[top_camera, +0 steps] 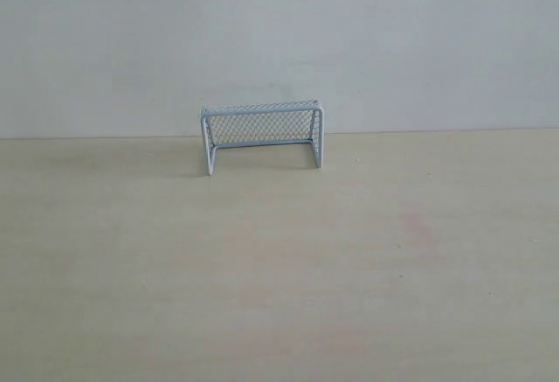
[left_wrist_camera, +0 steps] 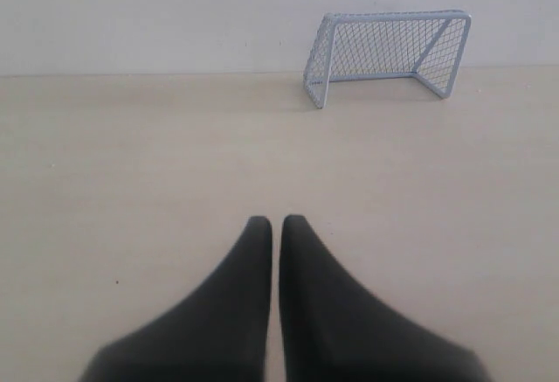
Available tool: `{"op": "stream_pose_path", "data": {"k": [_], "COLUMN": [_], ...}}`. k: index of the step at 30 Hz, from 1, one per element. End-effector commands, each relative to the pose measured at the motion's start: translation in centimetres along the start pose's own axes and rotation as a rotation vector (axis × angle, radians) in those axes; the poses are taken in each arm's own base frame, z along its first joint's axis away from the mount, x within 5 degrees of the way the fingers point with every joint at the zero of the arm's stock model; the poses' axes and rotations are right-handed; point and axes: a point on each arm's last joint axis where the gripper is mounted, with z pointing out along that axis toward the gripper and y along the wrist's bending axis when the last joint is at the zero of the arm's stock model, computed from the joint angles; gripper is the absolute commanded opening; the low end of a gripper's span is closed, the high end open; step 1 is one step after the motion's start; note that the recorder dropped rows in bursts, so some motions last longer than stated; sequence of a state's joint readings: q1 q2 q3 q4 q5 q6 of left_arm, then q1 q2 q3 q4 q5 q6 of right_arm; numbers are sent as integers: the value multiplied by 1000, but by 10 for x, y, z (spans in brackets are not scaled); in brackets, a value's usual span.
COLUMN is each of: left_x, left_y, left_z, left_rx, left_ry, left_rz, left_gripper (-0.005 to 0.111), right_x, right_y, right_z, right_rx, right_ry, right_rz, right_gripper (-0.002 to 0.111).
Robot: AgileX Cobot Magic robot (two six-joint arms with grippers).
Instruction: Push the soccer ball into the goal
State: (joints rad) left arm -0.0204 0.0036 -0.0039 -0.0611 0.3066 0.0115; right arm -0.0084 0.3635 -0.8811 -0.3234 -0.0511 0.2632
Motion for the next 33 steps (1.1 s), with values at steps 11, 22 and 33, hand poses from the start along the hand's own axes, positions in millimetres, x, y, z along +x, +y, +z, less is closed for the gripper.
{"op": "stream_pose_path", "data": {"k": [11,22,33], "left_x": [1,1,1], "left_y": [0,0,0], "left_z": [0,0,0], "left_rx": [3,3,3], "left_ry": [1,1,1], "left_rz": [-5,-5,-5], "left_gripper": [4,4,4], "right_x": [184,230,237], "right_y": [10,13,14], "right_z": [-76,-104,-131], "right_rx": [-10,-15,28], "right_ry": [501,669,629], "right_rz": [-17,-11,119], "right_gripper": [0,0,0]}}
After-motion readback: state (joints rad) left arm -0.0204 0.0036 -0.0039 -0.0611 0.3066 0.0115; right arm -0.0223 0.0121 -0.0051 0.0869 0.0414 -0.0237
